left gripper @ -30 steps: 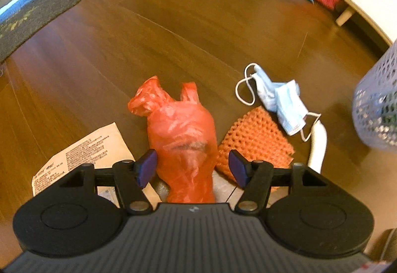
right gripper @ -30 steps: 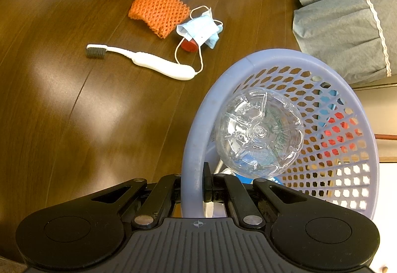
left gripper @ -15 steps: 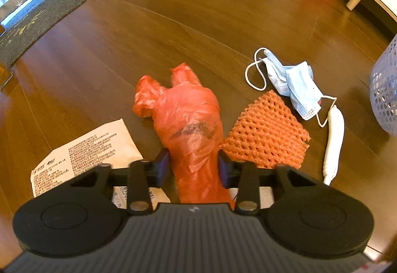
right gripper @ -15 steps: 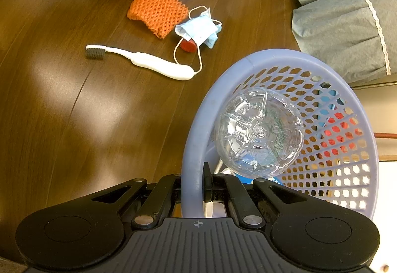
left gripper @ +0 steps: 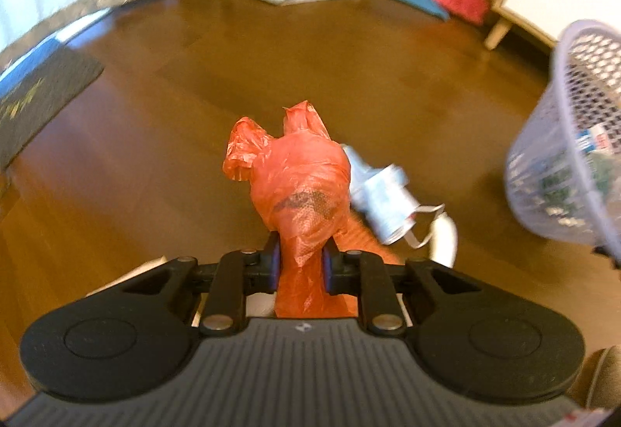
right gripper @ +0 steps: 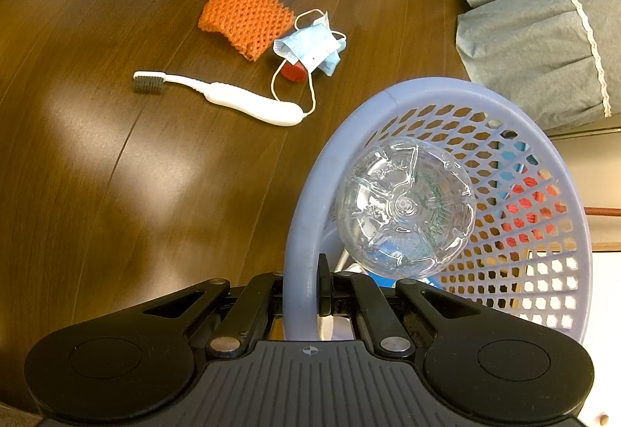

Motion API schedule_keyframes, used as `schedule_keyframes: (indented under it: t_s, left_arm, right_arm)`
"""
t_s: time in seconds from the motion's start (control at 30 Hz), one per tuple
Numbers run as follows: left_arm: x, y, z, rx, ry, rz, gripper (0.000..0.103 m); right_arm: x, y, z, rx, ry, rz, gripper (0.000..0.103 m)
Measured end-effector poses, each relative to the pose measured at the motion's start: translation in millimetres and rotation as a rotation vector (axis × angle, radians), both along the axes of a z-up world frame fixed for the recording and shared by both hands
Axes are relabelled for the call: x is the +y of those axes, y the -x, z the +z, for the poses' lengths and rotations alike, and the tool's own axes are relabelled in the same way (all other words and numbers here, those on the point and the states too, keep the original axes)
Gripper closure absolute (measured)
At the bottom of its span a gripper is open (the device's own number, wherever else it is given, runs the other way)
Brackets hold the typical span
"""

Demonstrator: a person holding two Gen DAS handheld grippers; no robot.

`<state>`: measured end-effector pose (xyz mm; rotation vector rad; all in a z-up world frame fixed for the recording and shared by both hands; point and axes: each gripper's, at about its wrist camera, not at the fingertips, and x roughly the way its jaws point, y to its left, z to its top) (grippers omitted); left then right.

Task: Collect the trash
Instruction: 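Carry the red bag with the left gripper and release it into the wastebasket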

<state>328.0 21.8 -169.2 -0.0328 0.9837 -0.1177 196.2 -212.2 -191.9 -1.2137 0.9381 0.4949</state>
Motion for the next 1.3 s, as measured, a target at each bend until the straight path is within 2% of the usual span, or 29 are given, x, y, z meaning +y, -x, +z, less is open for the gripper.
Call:
schedule_keyframes:
  t_s: [0.2, 0.43, 0.8, 1.3]
  left_arm:
    - [-26.3, 0.5, 38.1, -0.051, 0.069, -0.079, 0.087]
    - [-51.5, 0.3, 65.3, -0.063, 0.160, -0.151, 0.087]
    - [-67.1, -0.4, 82.9, -0.050, 0.275, -0.206, 0.087]
    - [-89.9, 2.9, 98.1, -0.054, 0.343, -0.286, 0.087]
  right_arm:
    - [-1.0, 0.0, 0.1, -0.002, -0.003, 0.000, 0.103]
    - [-2.1, 0.2, 0.1, -0.002, -0.003, 0.001, 0.103]
    - [-2.8, 0.2, 0.2, -0.004, -0.004, 0.002, 0.103]
    - [-3.5, 0.4, 0.0, -0.005, -0.006, 0.001, 0.103]
